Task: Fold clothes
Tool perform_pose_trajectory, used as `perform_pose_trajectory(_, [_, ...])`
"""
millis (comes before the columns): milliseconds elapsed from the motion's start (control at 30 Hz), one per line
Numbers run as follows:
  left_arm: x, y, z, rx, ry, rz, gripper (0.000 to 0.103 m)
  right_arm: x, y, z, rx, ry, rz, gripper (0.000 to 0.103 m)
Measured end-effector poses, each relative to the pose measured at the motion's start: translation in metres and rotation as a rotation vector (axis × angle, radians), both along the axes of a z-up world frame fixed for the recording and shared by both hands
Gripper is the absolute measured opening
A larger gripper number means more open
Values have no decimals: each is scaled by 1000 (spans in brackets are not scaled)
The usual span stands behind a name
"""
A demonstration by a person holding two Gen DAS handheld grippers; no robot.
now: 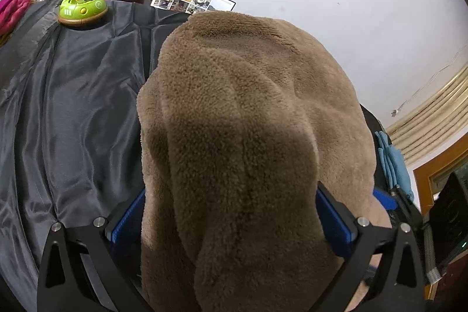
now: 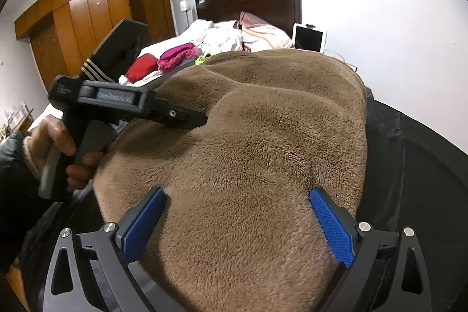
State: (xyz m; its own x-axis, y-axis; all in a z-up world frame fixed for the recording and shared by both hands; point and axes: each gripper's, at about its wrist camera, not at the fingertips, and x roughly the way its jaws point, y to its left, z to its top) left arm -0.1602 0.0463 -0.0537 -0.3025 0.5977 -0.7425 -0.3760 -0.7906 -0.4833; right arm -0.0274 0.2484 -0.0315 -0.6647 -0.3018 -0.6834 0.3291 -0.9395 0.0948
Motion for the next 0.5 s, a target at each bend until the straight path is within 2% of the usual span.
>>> perform_pose_trajectory(200, [-5,-4,1,25,-48,-13,103,0,54,28,-102,8,-123,100])
perform_pose_trajectory(300, [-7,-4,4,25,-69,-25,103,-16,84,25,-196,-64,-200,100])
perform_pose_trajectory(500, [-13,-6,6,36,-109,-61,103,-53,114,-8,-409,-221,-246,100])
